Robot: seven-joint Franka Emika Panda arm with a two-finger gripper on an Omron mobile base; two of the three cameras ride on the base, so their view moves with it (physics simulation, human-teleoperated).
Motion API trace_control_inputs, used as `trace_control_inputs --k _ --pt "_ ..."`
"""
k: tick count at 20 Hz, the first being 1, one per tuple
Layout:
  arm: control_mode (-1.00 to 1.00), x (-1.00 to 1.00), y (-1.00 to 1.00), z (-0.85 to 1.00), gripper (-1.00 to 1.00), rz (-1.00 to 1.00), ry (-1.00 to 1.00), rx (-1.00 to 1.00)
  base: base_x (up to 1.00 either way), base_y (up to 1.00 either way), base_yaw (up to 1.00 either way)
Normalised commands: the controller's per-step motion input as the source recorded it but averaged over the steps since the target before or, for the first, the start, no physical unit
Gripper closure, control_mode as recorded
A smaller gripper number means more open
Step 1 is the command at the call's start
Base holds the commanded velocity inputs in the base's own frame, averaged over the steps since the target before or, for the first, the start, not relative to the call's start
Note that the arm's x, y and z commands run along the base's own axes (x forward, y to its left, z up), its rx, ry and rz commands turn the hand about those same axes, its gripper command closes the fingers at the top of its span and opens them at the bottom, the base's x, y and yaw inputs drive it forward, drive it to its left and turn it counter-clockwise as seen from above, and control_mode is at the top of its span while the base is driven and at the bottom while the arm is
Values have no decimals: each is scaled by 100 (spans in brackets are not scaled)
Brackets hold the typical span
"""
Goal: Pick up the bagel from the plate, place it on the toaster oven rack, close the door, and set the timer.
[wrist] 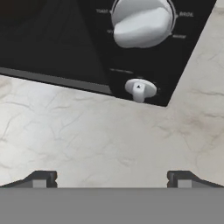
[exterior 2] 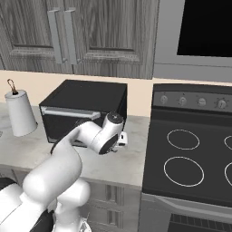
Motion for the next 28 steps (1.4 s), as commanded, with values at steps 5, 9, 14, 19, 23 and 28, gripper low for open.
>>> trace_control_inputs --k 5,9,14,19,23,28 --pt "-100 18 -9 -4 -100 -2 0 5 0 0 0" --pt "-100 14 -8 -10 -100 -3 0 4 0 0 0" --pt "-100 15 -1 -13 -100 -3 0 5 0 0 0" --pt "-100 19 0 -15 -100 -4 0 4 0 0 0" --pt "-100 24 0 -14 -100 -4 0 3 0 0 0" --pt "-100 23 0 -16 -100 -2 0 2 0 0 0"
